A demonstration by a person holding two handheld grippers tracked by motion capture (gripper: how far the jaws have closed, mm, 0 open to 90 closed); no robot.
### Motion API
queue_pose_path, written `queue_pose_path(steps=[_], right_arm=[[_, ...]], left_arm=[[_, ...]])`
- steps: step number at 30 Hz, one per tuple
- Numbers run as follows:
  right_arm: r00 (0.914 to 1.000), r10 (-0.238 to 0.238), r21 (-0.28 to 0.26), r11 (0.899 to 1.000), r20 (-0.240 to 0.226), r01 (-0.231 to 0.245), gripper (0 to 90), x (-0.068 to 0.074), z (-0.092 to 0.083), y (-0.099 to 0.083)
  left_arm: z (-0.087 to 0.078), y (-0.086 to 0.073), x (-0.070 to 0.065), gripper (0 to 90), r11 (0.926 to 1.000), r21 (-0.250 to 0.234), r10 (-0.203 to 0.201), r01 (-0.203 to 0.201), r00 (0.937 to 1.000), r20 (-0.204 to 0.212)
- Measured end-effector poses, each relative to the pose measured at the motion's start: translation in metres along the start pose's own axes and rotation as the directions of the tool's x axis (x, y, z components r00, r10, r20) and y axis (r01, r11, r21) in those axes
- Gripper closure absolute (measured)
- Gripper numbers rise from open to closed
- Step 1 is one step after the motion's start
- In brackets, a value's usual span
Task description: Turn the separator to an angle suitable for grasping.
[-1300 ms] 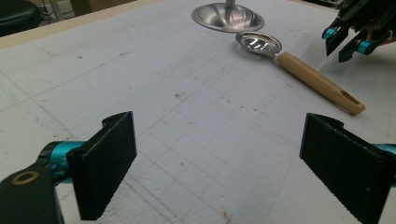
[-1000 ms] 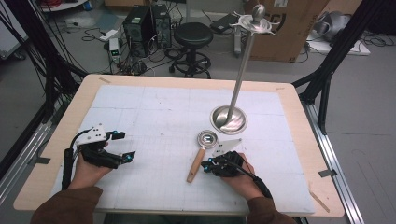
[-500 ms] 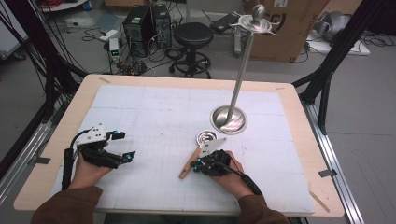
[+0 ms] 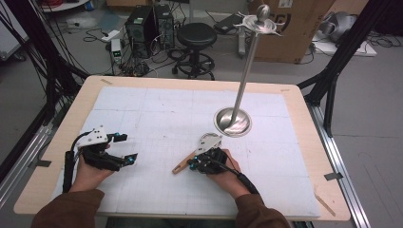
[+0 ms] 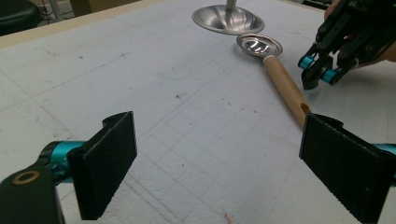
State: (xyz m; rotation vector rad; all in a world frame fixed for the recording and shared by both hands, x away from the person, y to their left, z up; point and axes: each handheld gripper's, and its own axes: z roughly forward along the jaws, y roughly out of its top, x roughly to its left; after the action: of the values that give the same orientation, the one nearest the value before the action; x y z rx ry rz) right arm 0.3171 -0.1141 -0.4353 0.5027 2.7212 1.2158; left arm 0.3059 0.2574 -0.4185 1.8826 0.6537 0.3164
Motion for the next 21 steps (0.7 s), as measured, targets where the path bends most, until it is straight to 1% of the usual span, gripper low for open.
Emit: queue_pose_path(steps=[4, 6, 8, 10, 11, 12, 14, 15, 16, 17, 18, 19, 20, 21], right_arm=[[0.9997, 0.019, -0.029, 0.999, 0.018, -0.018, 89.3, -0.008, -0.009, 0.005], [0.9993, 0.024, -0.023, 0.999, 0.027, -0.023, 89.3, -0.012, -0.012, 0.007], [0.9989, 0.027, -0.031, 0.999, 0.039, -0.026, 89.3, -0.016, -0.013, 0.009], [0.998, 0.04, -0.031, 0.999, 0.049, -0.038, 89.3, -0.021, -0.015, 0.01], [0.9972, 0.051, -0.034, 0.998, 0.054, -0.049, 89.3, -0.024, -0.015, 0.011], [0.9954, 0.069, -0.041, 0.997, 0.067, -0.066, 89.3, -0.03, -0.015, 0.012], [0.9935, 0.071, -0.037, 0.997, 0.088, -0.068, 89.3, -0.035, -0.015, 0.013], [0.9922, 0.08, -0.036, 0.996, 0.095, -0.077, 89.3, -0.038, -0.015, 0.014], [0.9922, 0.08, -0.036, 0.996, 0.095, -0.077, 89.3, -0.038, -0.015, 0.014], [0.9904, 0.09, -0.033, 0.996, 0.105, -0.087, 89.3, -0.043, -0.013, 0.016], [0.9904, 0.09, -0.033, 0.996, 0.105, -0.087, 89.3, -0.043, -0.013, 0.016], [0.9899, 0.09, -0.028, 0.996, 0.11, -0.087, 89.3, -0.045, -0.012, 0.017], [0.9887, 0.098, -0.026, 0.995, 0.114, -0.095, 89.3, -0.05, -0.009, 0.019], [0.9887, 0.098, -0.026, 0.995, 0.114, -0.095, 89.3, -0.05, -0.009, 0.019]], left_arm=[[-0.001, 0.0, -0.001, 11.6, 1.0, -0.002, 0.001, -0.001, 1.0, -0.001], [-0.001, 0.0, -0.001, 11.7, 1.0, -0.005, -0.002, 0.002, 1.0, -0.003], [-0.001, 0.0, -0.001, 11.7, 1.0, -0.003, -0.002, 0.002, 1.0, 0.0], [0.0, 0.0, -0.001, 11.7, 1.0, -0.003, -0.003, 0.003, 1.0, -0.001], [0.001, 0.0, -0.001, 11.6, 1.0, -0.002, -0.002, 0.002, 1.0, 0.003], [0.001, 0.0, -0.001, 11.7, 1.0, 0.0, 0.001, -0.001, 1.0, 0.002], [0.002, 0.0, -0.001, 11.7, 1.0, -0.001, -0.002, 0.002, 1.0, 0.004], [0.002, 0.0, -0.002, 11.7, 1.0, -0.001, -0.001, 0.001, 1.0, 0.004], [0.002, 0.0, -0.002, 11.7, 1.0, 0.0, -0.001, 0.001, 1.0, 0.005], [0.002, 0.0, -0.001, 11.8, 1.0, 0.001, -0.002, 0.002, 1.0, 0.006], [0.002, 0.0, -0.001, 11.8, 1.0, 0.003, -0.001, 0.001, 1.0, 0.006], [0.002, 0.0, -0.001, 11.8, 1.0, 0.006, -0.007, 0.007, 1.0, 0.004], [0.002, 0.0, -0.001, 11.8, 0.9999, 0.009, -0.007, 0.007, 1.0, 0.002], [0.003, 0.0, -0.001, 11.8, 0.9999, 0.008, -0.008, 0.008, 1.0, 0.004]])
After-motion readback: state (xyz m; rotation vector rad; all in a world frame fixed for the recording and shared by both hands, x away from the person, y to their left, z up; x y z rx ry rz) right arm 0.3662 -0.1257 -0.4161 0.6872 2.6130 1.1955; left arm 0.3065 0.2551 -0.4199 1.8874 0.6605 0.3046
